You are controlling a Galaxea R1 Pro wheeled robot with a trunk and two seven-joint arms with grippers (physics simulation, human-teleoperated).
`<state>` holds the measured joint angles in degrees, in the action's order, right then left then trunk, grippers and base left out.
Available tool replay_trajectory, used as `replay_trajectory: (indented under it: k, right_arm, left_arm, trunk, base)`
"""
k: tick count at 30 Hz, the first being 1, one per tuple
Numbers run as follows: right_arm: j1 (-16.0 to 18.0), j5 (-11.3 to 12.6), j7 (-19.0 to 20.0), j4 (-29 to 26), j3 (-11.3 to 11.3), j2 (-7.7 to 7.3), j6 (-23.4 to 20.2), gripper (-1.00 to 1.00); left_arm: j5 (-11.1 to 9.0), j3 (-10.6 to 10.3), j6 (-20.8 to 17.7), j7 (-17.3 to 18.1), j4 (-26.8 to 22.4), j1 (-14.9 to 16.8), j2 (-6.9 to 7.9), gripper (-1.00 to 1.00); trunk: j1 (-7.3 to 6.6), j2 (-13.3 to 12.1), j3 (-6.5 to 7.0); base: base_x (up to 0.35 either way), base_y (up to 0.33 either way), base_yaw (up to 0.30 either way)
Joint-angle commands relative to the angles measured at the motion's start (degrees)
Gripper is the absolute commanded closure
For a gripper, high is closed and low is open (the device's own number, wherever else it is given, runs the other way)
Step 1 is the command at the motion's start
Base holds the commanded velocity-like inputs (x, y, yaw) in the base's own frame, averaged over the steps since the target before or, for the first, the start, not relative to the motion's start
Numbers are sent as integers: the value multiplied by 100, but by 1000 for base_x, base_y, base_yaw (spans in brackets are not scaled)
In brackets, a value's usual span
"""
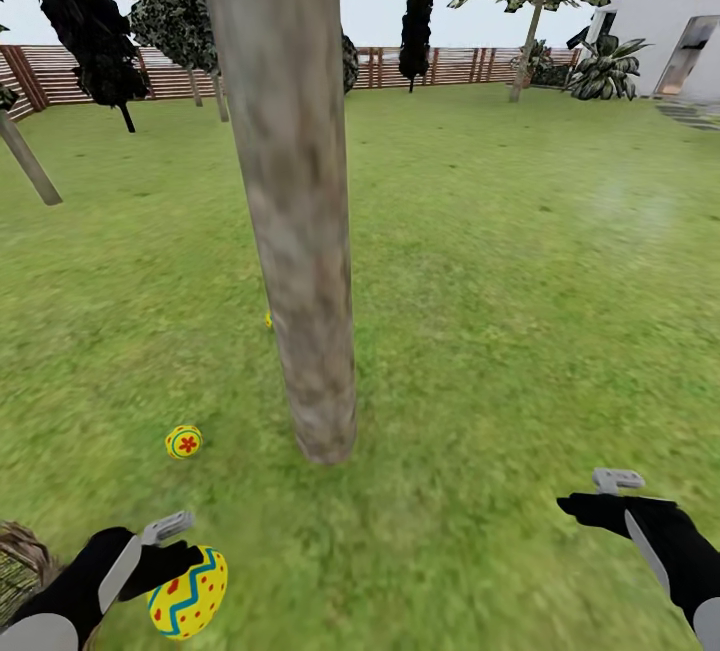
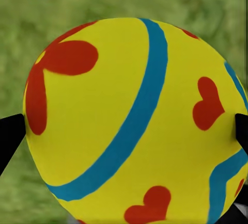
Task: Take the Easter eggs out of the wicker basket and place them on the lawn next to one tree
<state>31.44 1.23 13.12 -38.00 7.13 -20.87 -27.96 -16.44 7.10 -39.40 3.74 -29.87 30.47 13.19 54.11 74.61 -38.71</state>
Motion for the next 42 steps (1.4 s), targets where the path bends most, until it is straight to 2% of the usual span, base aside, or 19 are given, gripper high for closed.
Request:
replay_trajectory:
  k: [1, 9, 11, 13, 16, 19, 22, 24, 40, 42]
  right_arm:
    - [2, 11, 23, -7, 17, 2, -32, -100]
    - [2, -22, 12, -7, -1, 61, -59, -100]
    - [2, -227, 21, -46, -34, 85, -60, -100]
    - [2, -431, 23, -74, -169, 108, -64, -100]
    - [2, -523, 13, -114, -311, 163, 14, -100]
    - [2, -535, 12, -118, -330, 232, 150, -100]
    - [2, -535, 42, -112, -337, 232, 579, -100]
    - [2, -532, 45, -111, -340, 233, 695, -100]
    - [2, -528, 59, -128, -328, 224, 713, -100]
    - [2, -528, 59, -255, -333, 227, 694, -100]
  left_arm:
    - [26, 29, -33, 28, 4, 2, -27, 100]
    - [27, 20, -33, 23, 29, 2, -86, 100]
    - [32, 18, -33, 22, 33, 2, -150, 100]
    - [35, 13, -33, 22, 34, 2, -169, 100]
    - [35, 14, -33, 22, 37, 2, -176, 100]
    - [36, 15, -33, 22, 42, 2, -184, 100]
    - [35, 11, -33, 22, 42, 2, -185, 100]
    - [32, 11, -33, 22, 43, 2, -185, 100]
    - [36, 6, -33, 29, 37, 2, -194, 100]
    - [36, 3, -33, 27, 40, 2, -208, 100]
  trunk:
    - [22, 44, -23]
    - [198, 365, -167]
    - [242, 446, -203]
    - [286, 526, -239]
    - [352, 646, -293]
    - [418, 766, -347]
    - [484, 887, -400]
    - [528, 967, -436]
    - [879, 1609, -724]
    - [923, 1689, -759]
  base:
    - [0, 0, 0]
    - [0, 0, 0]
    - [0, 0, 0]
    - [0, 0, 0]
    - [0, 0, 0]
    - [0, 0, 0]
    - [0, 0, 0]
    - [0, 0, 0]
    - [0, 0, 0]
    - [0, 0, 0]
